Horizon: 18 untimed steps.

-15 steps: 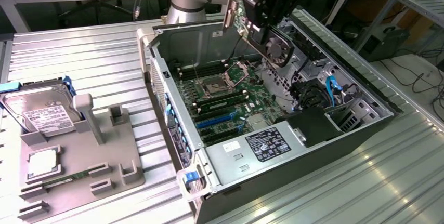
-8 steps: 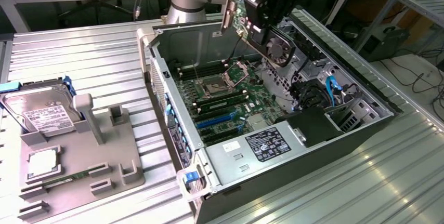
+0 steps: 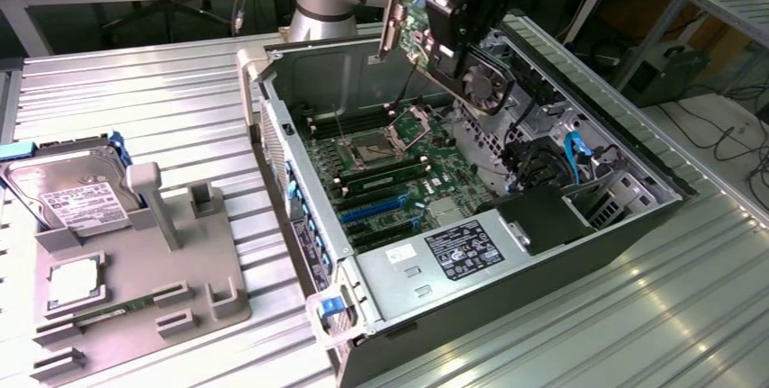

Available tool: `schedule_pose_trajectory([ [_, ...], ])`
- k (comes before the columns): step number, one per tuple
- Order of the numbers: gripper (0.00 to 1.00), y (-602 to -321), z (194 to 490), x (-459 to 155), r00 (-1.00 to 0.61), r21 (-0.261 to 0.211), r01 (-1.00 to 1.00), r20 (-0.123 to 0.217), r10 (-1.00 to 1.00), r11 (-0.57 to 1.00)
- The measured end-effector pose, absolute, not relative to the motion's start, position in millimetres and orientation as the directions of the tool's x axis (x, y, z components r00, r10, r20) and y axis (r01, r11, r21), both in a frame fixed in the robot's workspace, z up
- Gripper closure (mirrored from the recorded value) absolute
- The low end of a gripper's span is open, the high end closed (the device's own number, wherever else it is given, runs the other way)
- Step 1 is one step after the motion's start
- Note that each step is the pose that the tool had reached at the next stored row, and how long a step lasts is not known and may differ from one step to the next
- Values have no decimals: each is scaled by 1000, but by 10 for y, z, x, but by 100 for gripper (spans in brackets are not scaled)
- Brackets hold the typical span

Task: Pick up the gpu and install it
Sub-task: 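Insert the gpu into the slot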

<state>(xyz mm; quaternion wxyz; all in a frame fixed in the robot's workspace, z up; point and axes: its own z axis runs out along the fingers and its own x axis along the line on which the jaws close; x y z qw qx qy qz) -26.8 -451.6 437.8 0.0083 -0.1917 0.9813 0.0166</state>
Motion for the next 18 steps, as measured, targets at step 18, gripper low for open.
schedule_pose_trajectory([
  [18,73,-4517,4379,-268,-830,29,-557,-23,-557,830],
])
